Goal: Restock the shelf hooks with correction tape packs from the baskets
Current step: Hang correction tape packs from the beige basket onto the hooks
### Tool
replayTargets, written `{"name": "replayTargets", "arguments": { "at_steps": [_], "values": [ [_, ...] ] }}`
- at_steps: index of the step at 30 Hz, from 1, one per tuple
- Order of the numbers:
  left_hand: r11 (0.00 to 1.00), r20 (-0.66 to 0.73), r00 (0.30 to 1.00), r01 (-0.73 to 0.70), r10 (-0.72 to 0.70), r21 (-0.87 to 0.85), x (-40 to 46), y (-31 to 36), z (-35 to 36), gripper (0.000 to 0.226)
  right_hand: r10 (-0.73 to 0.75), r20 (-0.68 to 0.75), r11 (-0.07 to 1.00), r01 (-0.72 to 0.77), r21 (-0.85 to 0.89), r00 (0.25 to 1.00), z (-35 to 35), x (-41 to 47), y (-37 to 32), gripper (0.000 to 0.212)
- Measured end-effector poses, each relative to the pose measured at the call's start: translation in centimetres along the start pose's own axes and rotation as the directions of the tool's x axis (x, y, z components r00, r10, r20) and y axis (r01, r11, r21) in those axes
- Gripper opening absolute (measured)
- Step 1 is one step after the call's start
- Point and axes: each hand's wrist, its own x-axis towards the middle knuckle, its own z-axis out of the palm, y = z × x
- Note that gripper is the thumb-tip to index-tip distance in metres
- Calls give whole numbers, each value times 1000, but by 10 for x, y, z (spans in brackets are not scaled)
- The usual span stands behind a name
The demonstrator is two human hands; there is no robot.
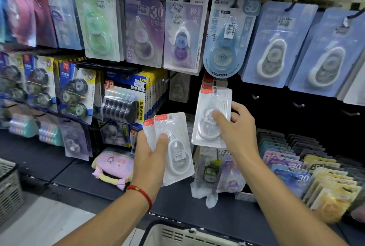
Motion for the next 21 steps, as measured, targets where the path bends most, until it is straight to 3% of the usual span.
{"name": "replayTargets", "arguments": {
  "at_steps": [3,5,7,10,12,14,17,21],
  "values": [
    [998,4,999,-47,47,36,-1,2,-1,9,-14,-2,981,13,-195,1000,-1,2,5,53],
    [997,11,998,-54,54,50,-2,4,-1,11,2,-9,917,-6,-399,1000,-1,1,13,65],
    [998,22,999,-50,50,45,-4,5,0,11,-39,-19,842,23,-539,999,-2,-5,17,62],
    [999,33,999,-35,35,2,-8,10,3,12,17,183,932,50,-358,983,-4,-11,15,35],
    [999,48,998,-34,35,-15,-11,12,6,23,104,422,965,11,-260,901,-3,-21,12,40],
    [999,66,997,-33,35,-27,-11,12,9,16,127,560,961,38,-273,819,-1,-33,14,45],
    [999,108,993,-54,54,-2,-12,11,10,10,72,580,962,96,-254,812,-1,-44,16,36],
    [999,138,990,-22,26,-29,-12,11,11,18,61,541,988,28,-154,839,-7,-44,17,28]
  ]
}}
